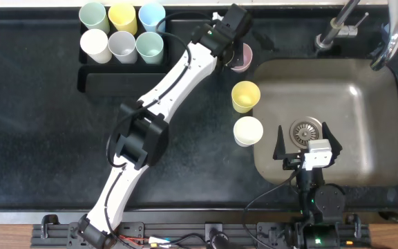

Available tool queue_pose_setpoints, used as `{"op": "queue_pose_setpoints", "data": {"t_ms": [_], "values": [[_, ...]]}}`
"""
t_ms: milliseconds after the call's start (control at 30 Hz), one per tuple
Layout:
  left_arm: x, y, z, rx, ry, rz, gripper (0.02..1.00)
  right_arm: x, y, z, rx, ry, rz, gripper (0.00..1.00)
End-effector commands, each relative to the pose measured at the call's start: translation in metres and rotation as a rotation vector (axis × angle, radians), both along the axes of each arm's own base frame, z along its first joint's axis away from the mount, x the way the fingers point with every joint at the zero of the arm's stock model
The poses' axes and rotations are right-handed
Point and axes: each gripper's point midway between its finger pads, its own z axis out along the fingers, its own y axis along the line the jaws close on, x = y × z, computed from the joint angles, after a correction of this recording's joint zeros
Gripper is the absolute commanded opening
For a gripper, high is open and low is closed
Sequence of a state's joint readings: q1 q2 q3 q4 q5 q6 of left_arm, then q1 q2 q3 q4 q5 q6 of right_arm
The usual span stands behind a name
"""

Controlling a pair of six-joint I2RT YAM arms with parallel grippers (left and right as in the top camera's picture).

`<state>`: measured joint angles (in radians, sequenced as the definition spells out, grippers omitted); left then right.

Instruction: Store Cups

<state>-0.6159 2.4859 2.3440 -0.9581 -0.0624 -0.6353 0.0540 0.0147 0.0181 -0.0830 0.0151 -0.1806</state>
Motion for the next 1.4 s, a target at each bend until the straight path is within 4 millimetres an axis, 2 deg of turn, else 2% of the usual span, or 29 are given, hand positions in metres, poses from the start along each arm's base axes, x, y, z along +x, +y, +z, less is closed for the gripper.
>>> {"op": "queue_pose_setpoints", "data": {"t_ms": [33, 200, 333, 400, 533, 667, 767, 900, 1067, 1200, 1400], "values": [[-0.001, -0.009, 0.006, -0.024, -0.007, -0.014, 0.036, 0.000, 0.001, -0.003, 0.000, -0.003, 0.003, 0.998], [-0.003, -0.007, 0.031, -0.041, -0.032, -0.014, 0.034, 0.000, 0.001, -0.003, 0.000, -0.002, 0.003, 0.996], [-0.011, 0.006, 0.069, -0.030, -0.064, 0.002, 0.036, 0.000, 0.001, -0.003, 0.000, -0.003, 0.003, 0.996], [-0.016, 0.022, 0.095, 0.008, -0.101, 0.032, 0.034, 0.000, 0.001, -0.003, 0.000, -0.003, 0.003, 0.996], [-0.030, 0.066, 0.147, 0.061, -0.167, 0.144, 0.034, 0.000, 0.001, -0.003, 0.000, -0.003, 0.003, 0.996], [-0.041, 0.110, 0.178, 0.050, -0.201, 0.207, 0.034, 0.000, 0.001, -0.003, 0.000, -0.003, 0.003, 0.996], [-0.053, 0.154, 0.181, 0.062, -0.191, 0.274, 0.034, 0.000, 0.001, -0.003, 0.000, -0.003, 0.003, 0.996], [-0.069, 0.220, 0.169, 0.106, -0.159, 0.354, 0.034, 0.000, 0.001, -0.003, 0.000, -0.003, 0.003, 0.996], [-0.085, 0.289, 0.159, 0.155, -0.126, 0.414, 0.034, 0.000, 0.001, -0.003, 0.000, -0.003, 0.003, 1.000], [-0.087, 0.332, 0.155, 0.204, -0.107, 0.423, 0.034, 0.000, 0.001, -0.003, 0.000, -0.003, 0.003, 0.996], [-0.091, 0.380, 0.138, 0.225, -0.059, 0.412, 0.036, 0.000, 0.001, -0.003, 0.000, -0.003, 0.003, 0.998]]}}
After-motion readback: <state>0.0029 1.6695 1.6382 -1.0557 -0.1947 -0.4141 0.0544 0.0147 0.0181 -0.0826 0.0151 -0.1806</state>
